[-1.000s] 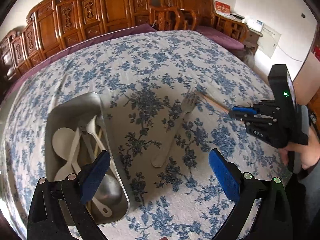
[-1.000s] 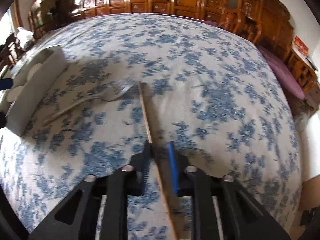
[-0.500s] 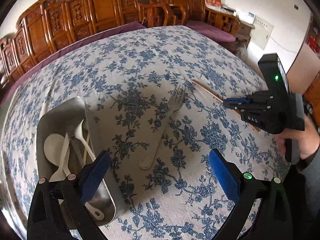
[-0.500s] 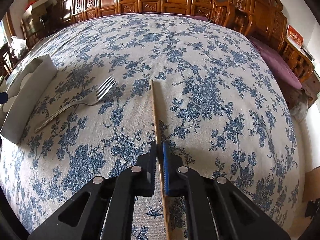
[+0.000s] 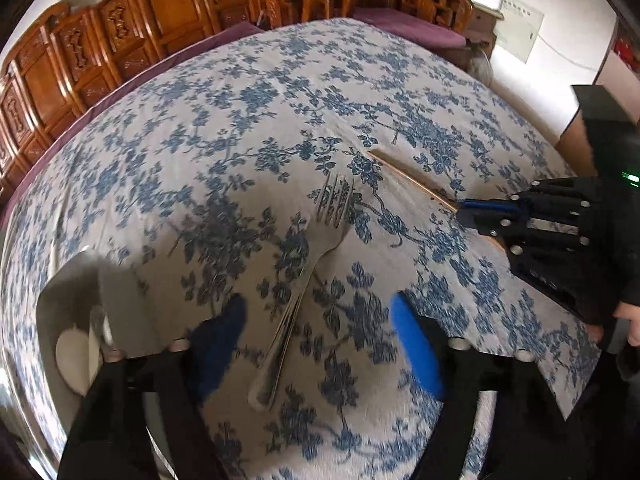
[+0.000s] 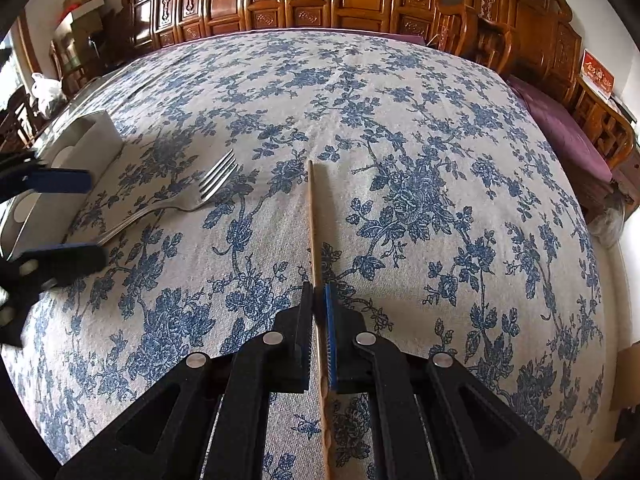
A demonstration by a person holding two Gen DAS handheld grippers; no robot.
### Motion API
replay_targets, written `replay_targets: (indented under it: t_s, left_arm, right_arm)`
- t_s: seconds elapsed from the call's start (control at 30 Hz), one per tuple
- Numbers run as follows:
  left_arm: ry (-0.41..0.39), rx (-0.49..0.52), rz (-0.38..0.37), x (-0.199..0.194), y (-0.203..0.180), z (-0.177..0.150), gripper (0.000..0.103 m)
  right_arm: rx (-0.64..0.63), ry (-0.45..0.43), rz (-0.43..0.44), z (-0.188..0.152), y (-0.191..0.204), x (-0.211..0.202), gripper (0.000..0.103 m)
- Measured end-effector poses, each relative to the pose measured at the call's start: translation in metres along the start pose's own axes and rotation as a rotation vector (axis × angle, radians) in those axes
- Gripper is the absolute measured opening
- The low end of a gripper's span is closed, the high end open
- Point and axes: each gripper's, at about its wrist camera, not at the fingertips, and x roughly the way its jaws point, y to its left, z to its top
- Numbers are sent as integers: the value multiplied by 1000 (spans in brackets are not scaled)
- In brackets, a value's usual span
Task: Organize utensils
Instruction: 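Grasp the metal fork by its handle with the left tool while the right tool holds the chopstick, then carry the metal fork into the tray and open the left tool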
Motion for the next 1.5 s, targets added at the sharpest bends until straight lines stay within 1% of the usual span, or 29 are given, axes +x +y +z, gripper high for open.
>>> replay_targets:
  t_s: [0.07,0.1,0.17,0.27,0.4,0.5,0.57,0.67,0.83,0.93,1.03,1.1,1.17,1.2,1.4,1.5]
  left_arm:
    - [24,12,3,12,0,6,58]
    - [31,13,4,15,1,7,53]
    - [53,14,6,25,3,10,40]
    - [65,7,15,34,6,9,38]
    - [59,-14,0,37,11,9,38]
    - [55,-19,-3,37,13,9,29]
    - [54,-22,-6,37,13,9,20]
    - [50,-22,4,37,14,7,19]
    - [49,-27,-6,34,19,2,19]
    - [48,-17,-11,34,15,2,11]
    - [48,6,14,33,9,1,7]
    - [48,-5,11,30,9,0,6]
    - [38,1,24,24,8,-1,6]
    - [33,0,29,20,7,-1,6]
    - [-7,-12,53,-10,10,-5,6]
    - [-30,-16,63,-26,11,-7,6]
  right_arm:
    - [-3,1,2,1,1,0,7]
    - [-7,1,3,2,2,1,7]
    - [-12,-1,6,2,2,1,7]
    - [-12,-9,17,2,1,1,7]
    - [-15,-14,14,2,1,1,7]
    - [-17,-16,10,3,2,2,7]
    - [-22,-19,8,3,3,2,7]
    - [-21,-20,8,3,3,2,7]
    - [-21,-17,11,3,3,3,8]
    - [-23,-15,12,3,5,3,11]
    - [-23,-10,15,3,7,3,11]
    - [-21,-10,16,4,7,3,11]
    - [-17,-11,17,4,7,3,10]
    - [-17,-13,12,4,8,3,8]
    - [-9,-20,18,7,10,4,7]
    - [-4,-17,38,7,14,4,6]
